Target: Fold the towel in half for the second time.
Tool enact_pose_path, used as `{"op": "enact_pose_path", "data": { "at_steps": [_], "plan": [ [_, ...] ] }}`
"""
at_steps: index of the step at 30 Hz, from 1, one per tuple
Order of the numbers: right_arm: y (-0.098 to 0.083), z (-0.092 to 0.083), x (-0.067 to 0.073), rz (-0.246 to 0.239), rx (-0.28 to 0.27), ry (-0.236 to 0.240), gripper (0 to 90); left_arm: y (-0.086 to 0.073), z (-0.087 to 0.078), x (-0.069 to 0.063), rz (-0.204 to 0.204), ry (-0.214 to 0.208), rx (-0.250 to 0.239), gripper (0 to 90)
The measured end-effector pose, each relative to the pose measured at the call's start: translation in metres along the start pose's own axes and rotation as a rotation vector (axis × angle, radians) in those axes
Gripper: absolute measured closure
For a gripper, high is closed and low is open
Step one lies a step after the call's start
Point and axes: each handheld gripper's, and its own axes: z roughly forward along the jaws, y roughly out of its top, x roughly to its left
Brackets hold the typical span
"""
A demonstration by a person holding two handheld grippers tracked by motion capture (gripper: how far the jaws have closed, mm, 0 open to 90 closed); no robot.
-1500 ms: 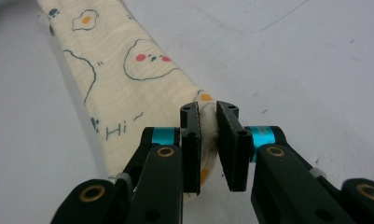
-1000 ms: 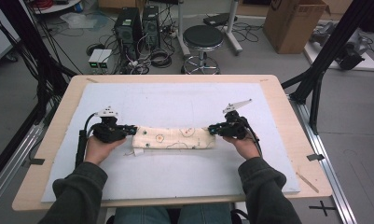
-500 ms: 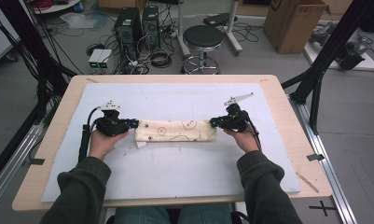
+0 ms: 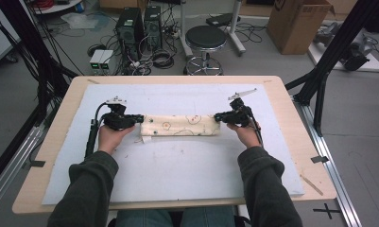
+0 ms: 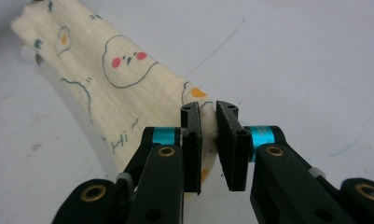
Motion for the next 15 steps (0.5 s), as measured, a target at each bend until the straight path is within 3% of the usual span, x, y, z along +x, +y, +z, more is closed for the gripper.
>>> {"op": "enact_pose_path", "data": {
  "at_steps": [3,6,8,15],
  "plan": [
    [-0.002,0.008,-0.004,0.01,0.009,-0.011,79.4,-0.001,0.008,0.003,0.0,0.034,0.017,79.1],
    [-0.003,0.013,-0.006,0.006,0.014,-0.034,71.6,-0.003,0.01,0.005,-0.005,0.033,0.026,65.3],
    [-0.004,0.013,-0.008,0.01,0.004,-0.024,65.9,-0.003,0.008,0.005,0.006,0.022,0.033,57.7],
    [0.0,0.001,0.001,-0.013,-0.045,-0.012,57.9,0.002,-0.008,-0.003,0.031,-0.018,-0.01,55.9]
  ]
}}
